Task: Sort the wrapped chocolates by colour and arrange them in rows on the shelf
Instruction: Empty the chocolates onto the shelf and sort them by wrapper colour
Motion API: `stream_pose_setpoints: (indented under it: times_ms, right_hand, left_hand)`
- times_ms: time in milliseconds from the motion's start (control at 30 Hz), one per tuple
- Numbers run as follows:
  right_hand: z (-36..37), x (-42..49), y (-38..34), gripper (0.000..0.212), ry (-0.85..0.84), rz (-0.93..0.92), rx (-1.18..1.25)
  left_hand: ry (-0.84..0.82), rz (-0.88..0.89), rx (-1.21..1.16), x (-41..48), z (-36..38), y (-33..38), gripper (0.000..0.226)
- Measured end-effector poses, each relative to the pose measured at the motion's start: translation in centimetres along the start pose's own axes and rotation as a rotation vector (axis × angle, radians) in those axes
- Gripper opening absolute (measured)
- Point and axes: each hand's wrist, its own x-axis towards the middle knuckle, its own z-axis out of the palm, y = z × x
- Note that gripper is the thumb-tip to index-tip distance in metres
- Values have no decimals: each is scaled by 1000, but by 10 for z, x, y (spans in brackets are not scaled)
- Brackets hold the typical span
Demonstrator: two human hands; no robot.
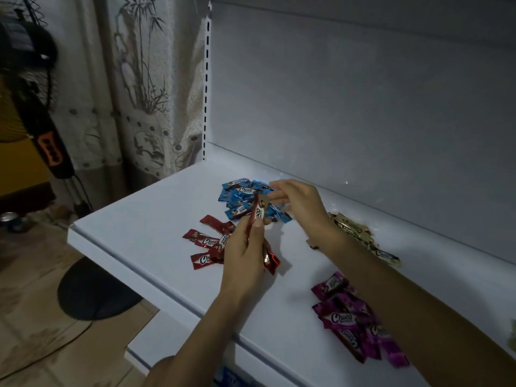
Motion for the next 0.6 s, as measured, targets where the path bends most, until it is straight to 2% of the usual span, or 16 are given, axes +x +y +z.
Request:
stream_pose_setpoints:
  times_ms: [100, 167, 233, 333, 433, 600]
  right_hand:
    - [-19, -34, -8, 33, -221, 72, 121]
    - [-28, -49, -6, 21, -233, 35, 121]
    - [-36, -57, -4, 11, -186, 29, 134]
    - [-44, -66, -4, 10, -103, 84, 237]
    - [-59, -70, -2, 8, 114, 164, 248]
    - [-97, -66, 21, 7, 373, 235, 192]
  left_hand:
    - [-51, 64, 68, -2, -1, -1, 26]
    - [-94, 98, 124, -7, 0, 0, 27]
    - [-166, 120, 165, -14, 2, 2, 27]
    - [-205, 141, 220, -19, 1, 3, 22]
    - [-207, 96, 216, -17, -1, 0, 15]
    - [-283, 97, 273, -17, 0, 2, 27]
